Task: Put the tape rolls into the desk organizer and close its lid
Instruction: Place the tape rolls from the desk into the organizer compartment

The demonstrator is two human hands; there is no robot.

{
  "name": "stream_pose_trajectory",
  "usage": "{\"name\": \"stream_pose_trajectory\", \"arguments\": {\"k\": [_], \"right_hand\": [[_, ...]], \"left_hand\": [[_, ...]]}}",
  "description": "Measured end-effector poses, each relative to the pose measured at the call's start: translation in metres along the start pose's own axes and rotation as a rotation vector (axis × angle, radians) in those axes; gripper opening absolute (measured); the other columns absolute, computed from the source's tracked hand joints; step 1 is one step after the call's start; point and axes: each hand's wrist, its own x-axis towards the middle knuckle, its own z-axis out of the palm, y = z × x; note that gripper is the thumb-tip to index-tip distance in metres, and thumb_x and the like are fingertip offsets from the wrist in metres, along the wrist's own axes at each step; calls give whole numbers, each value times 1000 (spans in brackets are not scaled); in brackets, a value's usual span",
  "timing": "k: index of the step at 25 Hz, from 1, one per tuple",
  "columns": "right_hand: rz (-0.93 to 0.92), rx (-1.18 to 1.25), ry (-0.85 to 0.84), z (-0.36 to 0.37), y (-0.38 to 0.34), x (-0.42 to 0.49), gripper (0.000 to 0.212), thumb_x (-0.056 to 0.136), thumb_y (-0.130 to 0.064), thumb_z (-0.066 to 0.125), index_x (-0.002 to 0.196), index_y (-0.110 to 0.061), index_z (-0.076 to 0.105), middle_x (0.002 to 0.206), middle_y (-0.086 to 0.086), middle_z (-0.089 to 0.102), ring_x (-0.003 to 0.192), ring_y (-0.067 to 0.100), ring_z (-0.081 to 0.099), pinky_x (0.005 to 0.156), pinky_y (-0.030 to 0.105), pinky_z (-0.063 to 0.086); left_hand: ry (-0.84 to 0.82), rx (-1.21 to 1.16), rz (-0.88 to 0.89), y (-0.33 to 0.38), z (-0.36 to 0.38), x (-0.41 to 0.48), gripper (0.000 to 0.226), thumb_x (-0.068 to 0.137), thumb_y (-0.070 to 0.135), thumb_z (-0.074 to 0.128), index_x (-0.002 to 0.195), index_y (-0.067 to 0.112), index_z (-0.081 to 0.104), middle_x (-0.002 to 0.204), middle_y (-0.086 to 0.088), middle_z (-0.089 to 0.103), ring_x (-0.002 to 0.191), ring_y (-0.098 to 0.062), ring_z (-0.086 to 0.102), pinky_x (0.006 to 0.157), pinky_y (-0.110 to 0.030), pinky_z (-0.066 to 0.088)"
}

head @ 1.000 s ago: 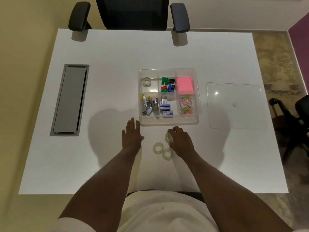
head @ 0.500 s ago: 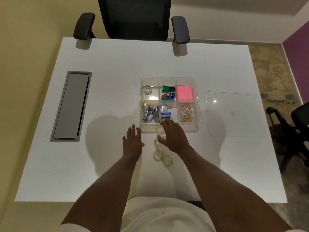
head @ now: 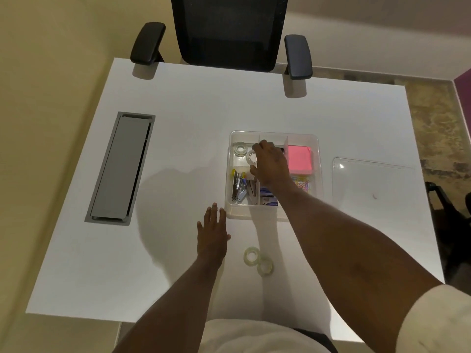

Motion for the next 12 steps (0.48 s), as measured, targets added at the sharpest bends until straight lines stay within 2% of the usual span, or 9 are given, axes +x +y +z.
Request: {"name": "stream_pose_trajectory", "arguments": {"k": [6,12], "right_hand": [[21,-168,-94,15,-6,51,29,90,-13,65,118,-11,60,118,7,64,116,28,54,97,39,42],[15,-260,-104,33,-2,68,24,88,-3,60,111,-10,64,109,8,67,114,30,53,99,41,39]], "left_hand": [[7,-11,2,-4,9,3,91,99,32,62,164,16,-1,171,-9,-16,160,-29,-12,129,-57,14],[18,-43,1,-6,13,4,92,99,31,63,164,18,-1,171,-8,-17,160,-27,-13,129,-55,12]]}}
